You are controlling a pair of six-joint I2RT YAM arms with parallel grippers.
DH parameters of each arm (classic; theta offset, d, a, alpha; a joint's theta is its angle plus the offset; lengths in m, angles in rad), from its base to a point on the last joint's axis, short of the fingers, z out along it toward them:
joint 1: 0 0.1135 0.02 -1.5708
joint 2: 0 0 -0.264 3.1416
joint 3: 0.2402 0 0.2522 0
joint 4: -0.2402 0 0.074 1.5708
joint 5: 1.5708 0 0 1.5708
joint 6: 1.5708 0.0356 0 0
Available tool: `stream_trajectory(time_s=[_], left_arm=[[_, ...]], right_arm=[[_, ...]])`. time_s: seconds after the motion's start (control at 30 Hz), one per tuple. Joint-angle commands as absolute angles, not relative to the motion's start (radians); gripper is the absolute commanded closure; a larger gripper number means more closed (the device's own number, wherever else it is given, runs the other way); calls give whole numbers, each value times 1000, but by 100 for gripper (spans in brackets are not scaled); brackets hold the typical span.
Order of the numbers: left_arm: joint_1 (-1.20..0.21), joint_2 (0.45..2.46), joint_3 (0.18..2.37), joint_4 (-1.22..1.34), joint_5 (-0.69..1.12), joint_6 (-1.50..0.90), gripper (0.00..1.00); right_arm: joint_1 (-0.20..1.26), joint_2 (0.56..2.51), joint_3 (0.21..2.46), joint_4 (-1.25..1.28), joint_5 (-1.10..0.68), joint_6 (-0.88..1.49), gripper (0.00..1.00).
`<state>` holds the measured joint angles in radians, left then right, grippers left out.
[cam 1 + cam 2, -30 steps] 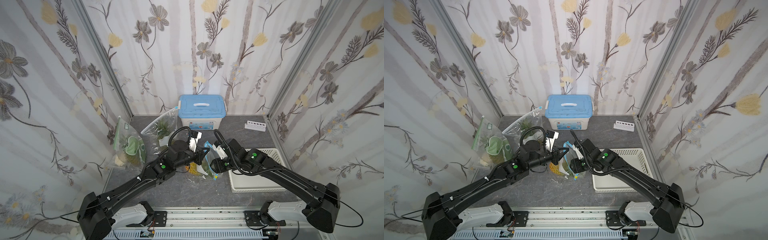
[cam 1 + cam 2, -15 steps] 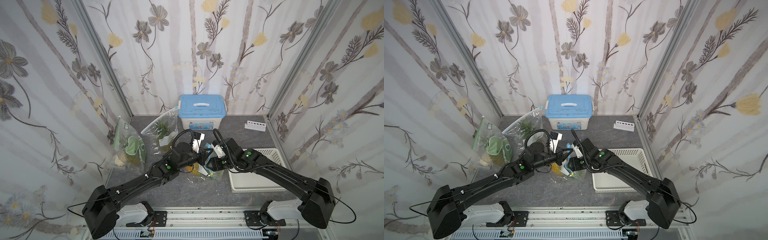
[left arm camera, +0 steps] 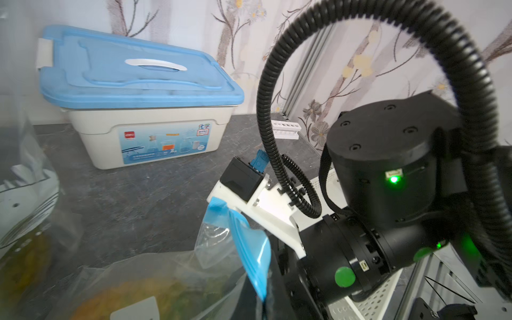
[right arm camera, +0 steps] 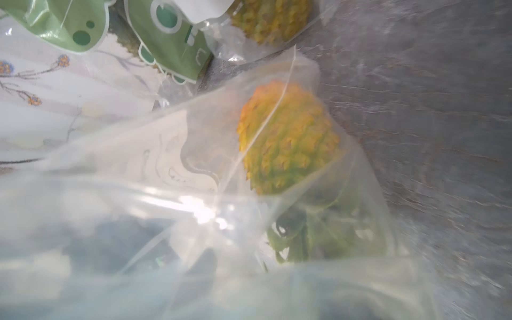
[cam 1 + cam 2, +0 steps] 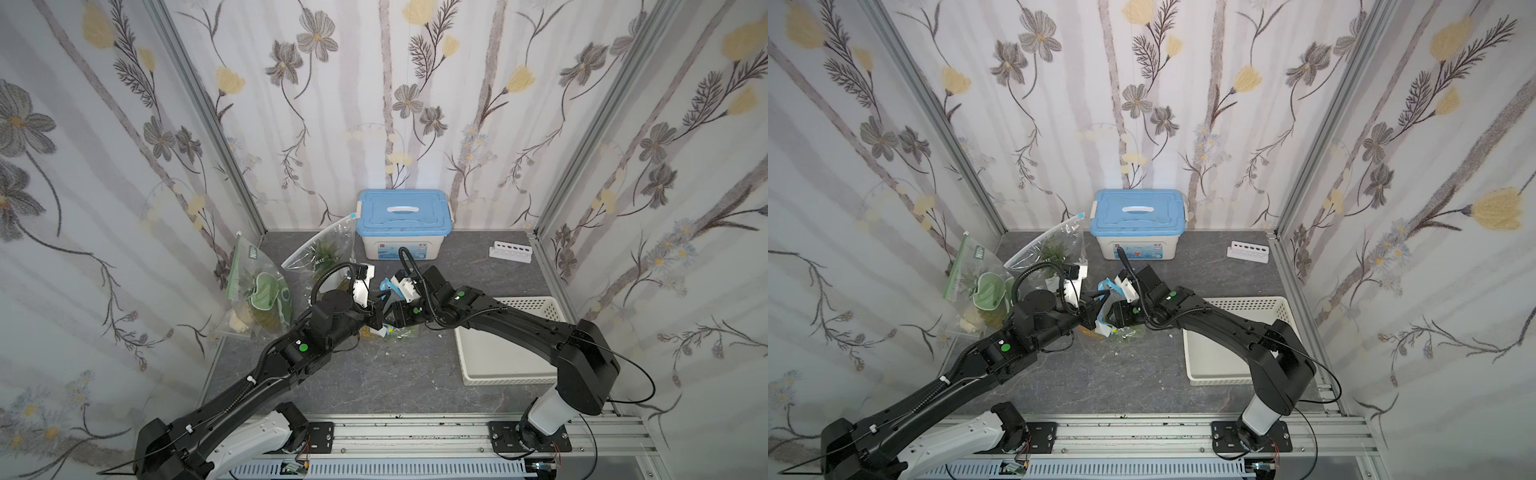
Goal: Open the zip-top bag and take out the pineapple
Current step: Pick up the pineapple from the zipper food storage bag.
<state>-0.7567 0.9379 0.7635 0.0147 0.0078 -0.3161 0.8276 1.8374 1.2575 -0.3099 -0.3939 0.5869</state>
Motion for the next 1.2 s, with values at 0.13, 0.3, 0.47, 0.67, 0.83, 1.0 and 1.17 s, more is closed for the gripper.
stream_trajectory(time_s=[0.13,0.3,0.47,0.67,0.83,1.0,1.17], left_arm=[[-744,978,720,69,39,-345,100],[-744,1068,719,165,146,-359,100],[-744,1179,733,248,274,-386,100],[-756,1245,770,293,471,-397,100],[-771,1250,804,272,502,-438,100],[-804,1237,822,176,396,-415,100],[-804,1238,818,134,339,-401,100]], right_arm=[[849,1831,1242,-304,-314,628,45],[846,1693,1145,-400,-198,648,44],[840,1607,1066,-416,-178,663,44],[853,1524,991,-324,-226,683,45],[853,1519,933,-226,-231,731,47],[863,1495,841,-127,-198,809,54],[868,1445,815,-220,-69,831,57]])
